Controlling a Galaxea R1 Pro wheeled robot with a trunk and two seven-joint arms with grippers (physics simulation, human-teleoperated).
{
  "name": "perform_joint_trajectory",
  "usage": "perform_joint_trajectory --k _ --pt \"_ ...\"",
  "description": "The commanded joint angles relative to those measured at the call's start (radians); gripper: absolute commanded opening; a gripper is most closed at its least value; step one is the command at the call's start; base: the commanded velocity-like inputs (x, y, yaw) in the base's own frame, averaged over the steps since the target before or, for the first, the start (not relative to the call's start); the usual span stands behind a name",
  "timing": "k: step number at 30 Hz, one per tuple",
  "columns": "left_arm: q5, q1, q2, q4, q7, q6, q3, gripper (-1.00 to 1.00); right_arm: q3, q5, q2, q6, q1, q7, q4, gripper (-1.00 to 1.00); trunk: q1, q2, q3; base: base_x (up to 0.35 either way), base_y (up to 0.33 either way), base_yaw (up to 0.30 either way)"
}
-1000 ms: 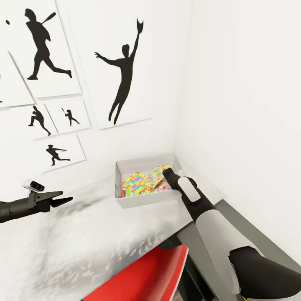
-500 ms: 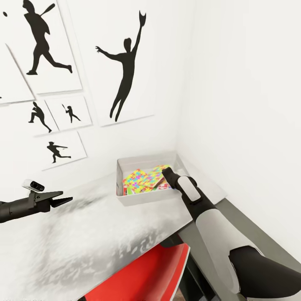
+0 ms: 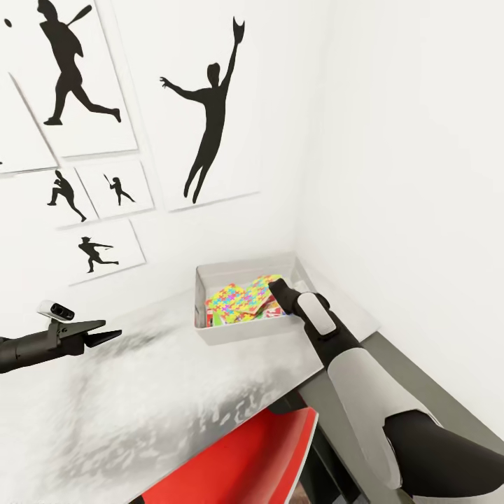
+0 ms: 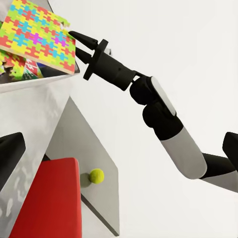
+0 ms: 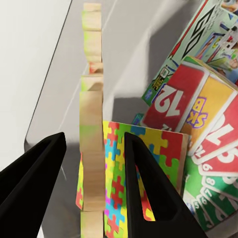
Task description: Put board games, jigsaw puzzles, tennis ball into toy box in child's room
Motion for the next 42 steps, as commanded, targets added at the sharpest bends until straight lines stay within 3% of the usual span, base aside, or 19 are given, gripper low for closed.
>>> perform_joint_trajectory --k 1,29,30,34,42 --pt "0.0 -0.001 0.0 0.0 -0.004 0.011 -0.001 1.0 0.001 -0.005 0.0 0.002 -0.001 -0.007 -0.002 -1.0 0.001 -0.002 -0.002 0.0 0.0 0.0" --pt "0.0 -0.001 0.0 0.0 -0.004 0.011 -0.001 1.0 -0.001 -0.01 0.0 0.006 0.0 0.013 -0.02 -1.0 0.001 -0.002 -0.002 0.0 0.0 0.0" --pt "0.0 -0.001 0.0 0.0 -0.004 0.011 -0.001 1.0 -0.001 -0.012 0.0 0.014 0.0 0.017 -0.039 1.0 0.001 -0.002 -0.002 0.0 0.0 0.0" --pt "0.0 -0.001 0.0 0.0 -0.004 0.011 -0.001 1.0 -0.01 -0.014 0.0 0.119 0.003 0.022 -0.15 1.0 0.001 -0.002 -0.002 0.0 0.0 0.0" --pt "0.0 -0.001 0.0 0.0 -0.004 0.011 -0.001 1.0 -0.013 -0.015 0.0 0.157 0.004 0.018 -0.177 1.0 0.001 -0.002 -0.002 0.0 0.0 0.0"
